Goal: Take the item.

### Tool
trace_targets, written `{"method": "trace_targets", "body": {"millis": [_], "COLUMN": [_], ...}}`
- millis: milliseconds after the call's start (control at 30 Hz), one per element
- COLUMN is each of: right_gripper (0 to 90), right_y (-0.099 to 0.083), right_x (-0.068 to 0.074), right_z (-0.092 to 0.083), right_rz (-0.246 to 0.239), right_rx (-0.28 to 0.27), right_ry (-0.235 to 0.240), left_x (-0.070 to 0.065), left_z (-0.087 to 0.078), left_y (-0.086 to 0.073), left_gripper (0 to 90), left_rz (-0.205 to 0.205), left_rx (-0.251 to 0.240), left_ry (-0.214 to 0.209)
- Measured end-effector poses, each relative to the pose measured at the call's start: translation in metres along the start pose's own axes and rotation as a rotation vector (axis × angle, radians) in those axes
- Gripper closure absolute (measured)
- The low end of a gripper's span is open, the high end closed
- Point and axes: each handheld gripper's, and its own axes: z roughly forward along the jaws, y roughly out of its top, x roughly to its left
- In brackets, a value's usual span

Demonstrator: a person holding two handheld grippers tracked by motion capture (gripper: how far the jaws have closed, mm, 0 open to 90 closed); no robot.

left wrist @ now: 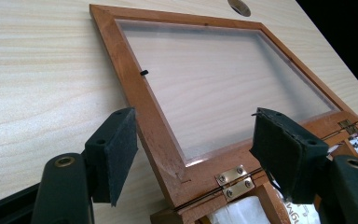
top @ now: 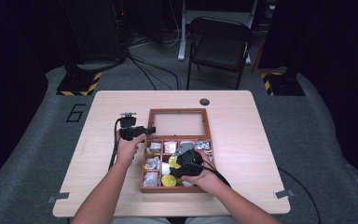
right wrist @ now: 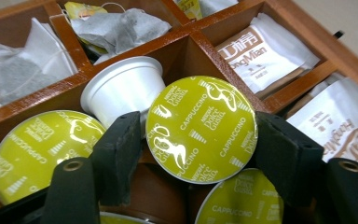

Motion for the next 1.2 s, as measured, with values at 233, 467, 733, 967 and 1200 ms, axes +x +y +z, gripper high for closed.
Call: {"method": "trace_targets", "body": {"millis": [233,467,733,967,1200], "right_gripper": [37.4,37.4,37.5,37.5,37.5], "right_y": [0.000,0.002,0.006,0.017,0.022], "right_x": [0.000,-0.006,-0.012,-0.015,-0.028], "right_z": [0.000,-0.003,-0.011,-0.025,-0.039], "right_rz": [0.004,0.044,0.100,0.120,0.143], "right_rx": [0.000,-0.010,-0.029,-0.062,-0.078], "right_ry": [-0.012,0.030,0.066,0.096,0.105], "left_x": [0.000,0.000,0.000,0.000,0.000], "left_z": [0.000,0.000,0.000,0.000,0.000], "left_y": [0.000,0.000,0.000,0.000,0.000], "left_gripper": [31.1,31.4,31.6,31.9,31.9], "left_rz": [-0.003,-0.012,-0.011,-0.013,-0.012], "left_rx": [0.002,-0.002,-0.002,-0.004,-0.004], "left_ry": [-0.001,0.004,0.003,0.002,0.002]}}
